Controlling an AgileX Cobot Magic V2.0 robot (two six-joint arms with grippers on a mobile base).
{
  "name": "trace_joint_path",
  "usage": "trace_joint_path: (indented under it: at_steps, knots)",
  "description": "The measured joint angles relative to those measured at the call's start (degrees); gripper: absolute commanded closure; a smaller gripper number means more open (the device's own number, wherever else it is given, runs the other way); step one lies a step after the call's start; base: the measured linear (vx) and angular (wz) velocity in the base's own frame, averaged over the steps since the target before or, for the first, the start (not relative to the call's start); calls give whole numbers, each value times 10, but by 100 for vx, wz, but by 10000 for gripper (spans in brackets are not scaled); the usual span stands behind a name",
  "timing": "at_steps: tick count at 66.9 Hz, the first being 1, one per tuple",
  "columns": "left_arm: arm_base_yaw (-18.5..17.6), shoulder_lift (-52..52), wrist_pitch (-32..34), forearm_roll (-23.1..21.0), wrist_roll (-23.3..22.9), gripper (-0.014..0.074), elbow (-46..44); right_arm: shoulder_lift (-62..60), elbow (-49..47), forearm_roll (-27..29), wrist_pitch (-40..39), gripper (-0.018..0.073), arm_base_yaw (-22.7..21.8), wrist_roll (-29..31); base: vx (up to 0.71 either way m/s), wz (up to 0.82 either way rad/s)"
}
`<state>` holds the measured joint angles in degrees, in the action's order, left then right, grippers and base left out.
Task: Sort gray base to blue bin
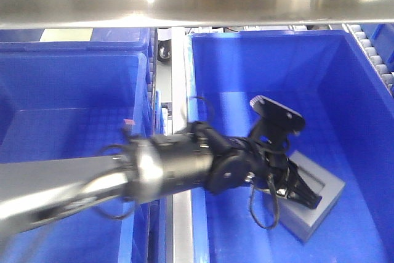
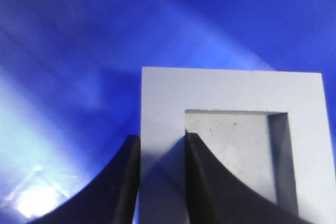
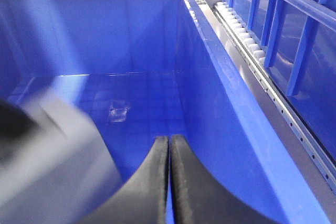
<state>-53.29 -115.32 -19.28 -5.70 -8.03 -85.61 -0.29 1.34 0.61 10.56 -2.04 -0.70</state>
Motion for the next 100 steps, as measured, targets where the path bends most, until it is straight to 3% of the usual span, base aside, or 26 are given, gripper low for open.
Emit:
trace_joint_path:
  at_steps: [15,26,42,49,79,100]
  knots:
    - [0,-32,-15,0,5,518,-21,0,0,0,-1,564,0,0,0,0]
    - [0,-34,-15,0,15,397,-23,0,0,0,-1,564,0,0,0,0]
    - [0,-34,-21,0,17,155,-24,0,0,0,-1,564,0,0,0,0]
    - [0,-30,-23,0,17,116,-24,0,0,0,-1,564,0,0,0,0]
    - [-6,69,-33,0,19,286,-22,0,0,0,-1,564,0,0,0,0]
    - [-16,202,10,0,31,592,110,0,0,0,0,564,0,0,0,0]
